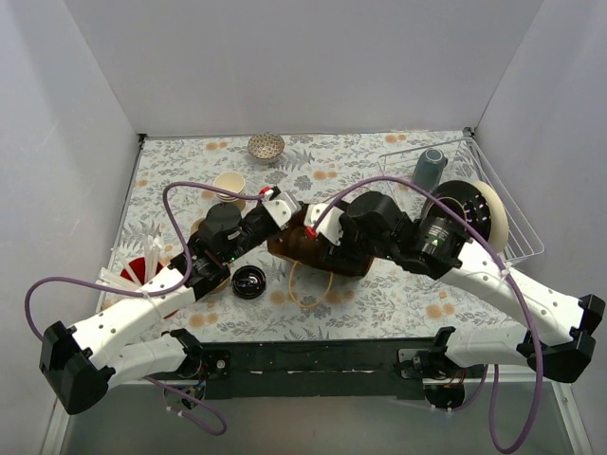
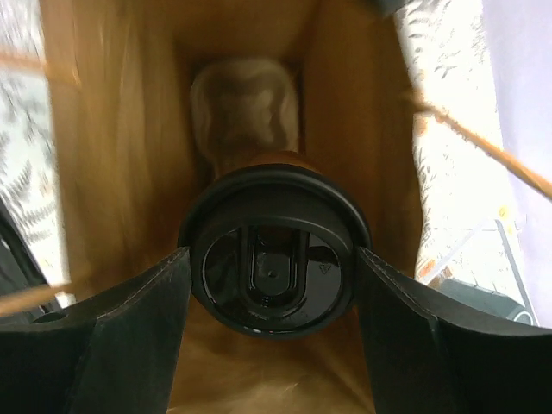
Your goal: Pack the takeout coffee
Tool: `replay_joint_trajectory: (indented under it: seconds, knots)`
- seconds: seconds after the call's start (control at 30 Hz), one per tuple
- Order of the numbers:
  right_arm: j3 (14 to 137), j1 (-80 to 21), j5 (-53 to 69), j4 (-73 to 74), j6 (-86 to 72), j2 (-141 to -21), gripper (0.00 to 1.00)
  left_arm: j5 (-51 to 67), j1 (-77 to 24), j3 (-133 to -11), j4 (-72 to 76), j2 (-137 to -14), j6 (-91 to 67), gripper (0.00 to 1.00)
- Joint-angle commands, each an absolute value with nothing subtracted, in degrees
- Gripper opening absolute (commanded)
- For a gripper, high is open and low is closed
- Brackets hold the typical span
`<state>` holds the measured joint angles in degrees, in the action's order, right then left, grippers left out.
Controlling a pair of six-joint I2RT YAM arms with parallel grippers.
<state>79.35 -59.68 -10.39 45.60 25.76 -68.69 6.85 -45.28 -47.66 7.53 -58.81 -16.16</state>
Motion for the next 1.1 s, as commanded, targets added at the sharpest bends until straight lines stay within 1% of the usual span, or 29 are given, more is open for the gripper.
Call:
replay_joint_trajectory:
  seconds: [0.0,0.1,0.3,0.43,0.6,0.77,0.93,1.07]
  knots:
    - [74.71,-60.47,-13.79,41.14,31.63,-66.98,0.3,7.29,-45.62,-49.04,10.03,-57.04,-21.61,0.0]
    - [73.04,-61.35,-15.38,39.55,32.43,-66.88,0.3,7.38,-45.62,-50.44,7.92,-58.01,-23.2,0.0]
    - [69.35,-62.4,-18.19,38.67,32.61,-67.5,0.29,5.89,-45.62,-49.13,8.0,-55.29,-23.82,0.0]
    - [67.77,-62.75,-20.47,38.23,34.53,-67.77,0.27,8.61,-45.62,-46.59,10.71,-52.65,-25.65,0.0]
    - [63.56,-63.02,-22.41,35.96,37.61,-66.36,0.25,12.48,-45.62,-46.23,9.66,-50.98,-29.53,0.0]
    - [57.93,-63.02,-21.53,28.41,39.63,-65.57,0.25,13.62,-45.62,-44.21,9.76,-51.59,-31.99,0.0]
    - [53.36,-61.97,-21.54,22.95,43.33,-65.74,0.25,15.64,-45.62,-44.91,10.11,-54.31,-33.31,0.0]
    - [51.69,-59.86,-18.55,19.87,44.38,-65.57,0.24,15.2,-45.62,-46.49,8.09,-55.98,-32.7,0.0]
